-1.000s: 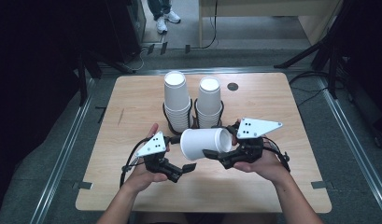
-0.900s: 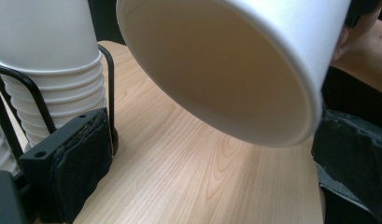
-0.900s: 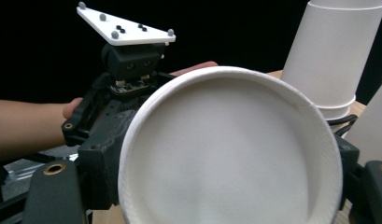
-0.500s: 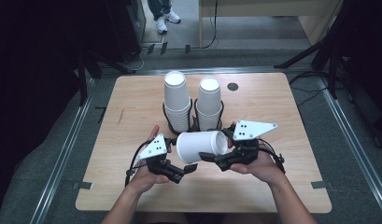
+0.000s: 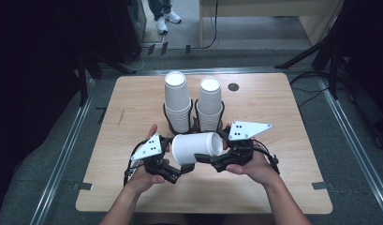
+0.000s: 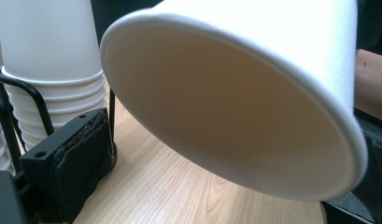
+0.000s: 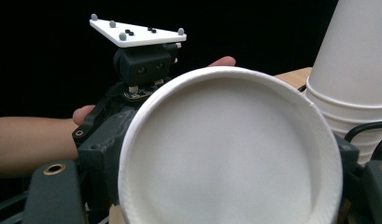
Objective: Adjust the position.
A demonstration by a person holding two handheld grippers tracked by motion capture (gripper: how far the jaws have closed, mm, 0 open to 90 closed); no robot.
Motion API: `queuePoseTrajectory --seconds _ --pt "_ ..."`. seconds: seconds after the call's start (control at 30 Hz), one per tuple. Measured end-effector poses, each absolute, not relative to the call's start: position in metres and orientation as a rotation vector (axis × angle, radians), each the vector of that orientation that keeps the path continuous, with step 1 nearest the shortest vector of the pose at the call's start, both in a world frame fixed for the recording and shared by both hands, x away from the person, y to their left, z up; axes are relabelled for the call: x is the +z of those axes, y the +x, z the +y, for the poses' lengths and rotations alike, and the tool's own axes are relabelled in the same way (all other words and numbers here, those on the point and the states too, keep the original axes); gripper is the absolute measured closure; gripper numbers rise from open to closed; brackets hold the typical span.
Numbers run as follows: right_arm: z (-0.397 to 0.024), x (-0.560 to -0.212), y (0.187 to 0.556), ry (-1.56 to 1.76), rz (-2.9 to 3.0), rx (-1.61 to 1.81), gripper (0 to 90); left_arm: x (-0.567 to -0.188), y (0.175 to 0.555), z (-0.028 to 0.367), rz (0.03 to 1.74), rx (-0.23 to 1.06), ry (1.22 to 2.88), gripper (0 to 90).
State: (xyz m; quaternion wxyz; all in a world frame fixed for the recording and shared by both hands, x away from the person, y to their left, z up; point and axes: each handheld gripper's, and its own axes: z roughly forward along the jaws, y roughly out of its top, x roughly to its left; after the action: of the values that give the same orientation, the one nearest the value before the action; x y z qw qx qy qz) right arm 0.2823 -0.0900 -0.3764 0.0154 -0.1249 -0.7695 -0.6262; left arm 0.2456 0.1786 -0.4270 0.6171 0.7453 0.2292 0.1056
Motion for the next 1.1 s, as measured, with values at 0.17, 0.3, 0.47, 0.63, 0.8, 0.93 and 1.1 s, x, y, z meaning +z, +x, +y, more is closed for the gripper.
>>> queuePoseTrajectory --seconds 0.17,0.3,0.47,0.63,0.8,0.93,1.1 --pt "-0.0914 -0.3774 0.2831 -0.387 -2.376 -1.943 22.2 -0.4269 0.2458 0.1761 0.519 0.23 1.711 0.0" --pt "-0.0903 -0.3778 0.2823 -0.381 -2.369 -1.943 22.2 -0.4268 0.2465 0.1744 0.518 0.21 1.711 0.0" --pt "-0.0883 -0.3798 0.2818 -0.374 -2.357 -1.94 22.2 -0.4275 0.2464 0.1735 0.508 0.203 1.713 0.0" --pt "-0.0887 -0.3802 0.2824 -0.366 -2.339 -1.939 22.2 -0.4268 0.2457 0.1733 0.495 0.198 1.699 0.0" --pt "-0.0901 -0.3806 0.2832 -0.369 -2.33 -1.935 22.2 -0.4243 0.245 0.1764 0.473 0.209 1.675 0.0" --pt "-0.0914 -0.3807 0.2839 -0.372 -2.316 -1.932 22.2 -0.4228 0.2447 0.1783 0.465 0.202 1.674 0.0" --pt "-0.0901 -0.3808 0.2837 -0.359 -2.312 -1.926 22.2 -0.4229 0.2435 0.1783 0.45 0.205 1.677 0.7"
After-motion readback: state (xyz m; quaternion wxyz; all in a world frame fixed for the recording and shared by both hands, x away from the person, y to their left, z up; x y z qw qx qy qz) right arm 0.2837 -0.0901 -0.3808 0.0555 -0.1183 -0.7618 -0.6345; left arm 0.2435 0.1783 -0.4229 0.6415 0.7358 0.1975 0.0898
